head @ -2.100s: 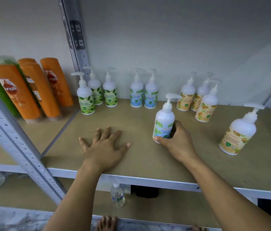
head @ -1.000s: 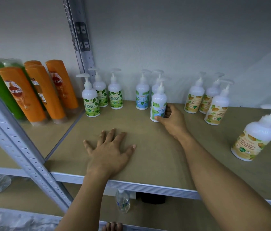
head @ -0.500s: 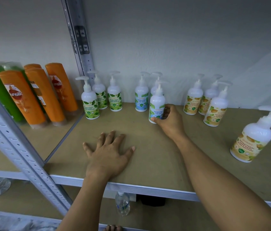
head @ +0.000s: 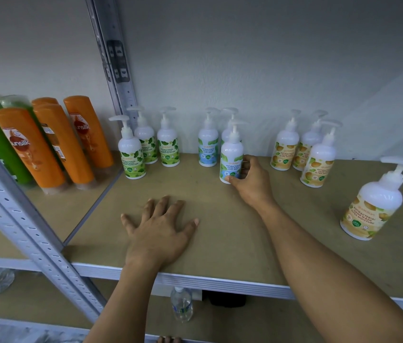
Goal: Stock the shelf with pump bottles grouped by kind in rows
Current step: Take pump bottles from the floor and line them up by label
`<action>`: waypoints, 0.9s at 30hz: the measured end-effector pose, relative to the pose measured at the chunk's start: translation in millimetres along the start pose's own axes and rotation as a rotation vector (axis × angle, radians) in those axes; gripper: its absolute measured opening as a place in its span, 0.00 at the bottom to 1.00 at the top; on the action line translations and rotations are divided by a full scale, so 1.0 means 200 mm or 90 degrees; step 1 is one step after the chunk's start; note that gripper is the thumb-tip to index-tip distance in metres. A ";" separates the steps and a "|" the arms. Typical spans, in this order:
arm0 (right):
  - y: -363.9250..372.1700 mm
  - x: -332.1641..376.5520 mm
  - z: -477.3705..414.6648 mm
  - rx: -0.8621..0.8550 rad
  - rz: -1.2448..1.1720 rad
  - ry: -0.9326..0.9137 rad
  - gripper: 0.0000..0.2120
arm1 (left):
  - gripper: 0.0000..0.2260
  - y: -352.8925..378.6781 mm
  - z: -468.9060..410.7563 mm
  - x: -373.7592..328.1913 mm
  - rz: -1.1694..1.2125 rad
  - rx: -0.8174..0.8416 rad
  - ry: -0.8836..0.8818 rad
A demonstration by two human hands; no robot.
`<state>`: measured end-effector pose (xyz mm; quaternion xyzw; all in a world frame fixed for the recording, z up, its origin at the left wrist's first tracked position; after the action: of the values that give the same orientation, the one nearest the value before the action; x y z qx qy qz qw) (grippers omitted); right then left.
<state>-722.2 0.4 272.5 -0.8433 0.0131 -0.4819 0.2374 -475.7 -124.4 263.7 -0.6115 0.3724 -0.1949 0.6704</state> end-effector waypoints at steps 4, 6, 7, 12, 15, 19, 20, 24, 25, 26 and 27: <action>0.00 -0.01 0.00 -0.004 0.003 0.006 0.30 | 0.33 0.00 0.00 0.00 -0.002 0.003 0.001; 0.00 0.00 0.00 -0.003 0.009 0.004 0.30 | 0.33 0.00 0.00 0.00 -0.003 0.002 0.001; 0.00 0.00 0.00 -0.003 0.012 0.003 0.31 | 0.33 0.00 0.00 0.00 -0.002 0.001 0.002; -0.01 0.01 0.00 0.000 0.016 -0.003 0.30 | 0.33 0.00 0.00 0.00 -0.003 0.005 0.003; -0.01 0.02 0.00 0.002 0.022 -0.004 0.30 | 0.33 0.00 0.00 0.00 -0.005 0.008 0.004; -0.01 0.03 0.01 0.006 0.025 -0.008 0.30 | 0.33 0.00 0.00 0.00 -0.008 0.008 0.003; -0.01 0.03 0.01 0.006 0.025 -0.009 0.30 | 0.33 0.00 0.00 0.00 -0.008 0.009 0.004; -0.01 0.03 0.01 0.007 0.027 -0.009 0.30 | 0.33 0.00 0.00 0.00 -0.009 0.012 0.002; -0.01 0.03 0.01 0.007 0.028 -0.008 0.30 | 0.33 0.00 0.00 0.00 -0.010 0.009 0.000; -0.01 0.03 0.02 0.009 0.028 -0.006 0.30 | 0.33 0.00 0.00 0.00 -0.010 0.006 -0.002; -0.02 0.03 0.02 0.011 0.030 -0.003 0.32 | 0.32 -0.01 0.00 0.00 -0.009 0.005 -0.003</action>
<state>-715.5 3.3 277.1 -0.8418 0.0283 -0.4742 0.2562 -474.9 -123.9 264.8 -0.6121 0.3656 -0.1997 0.6722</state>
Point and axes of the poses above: each hand's wrist, its own z-axis away from the middle knuckle, its own y-axis out of the palm, x = y × z, the point moved 6 cm from there along -z, towards the middle knuckle, and after that the axes turned 6 degrees about -y, right-handed, at the moved point
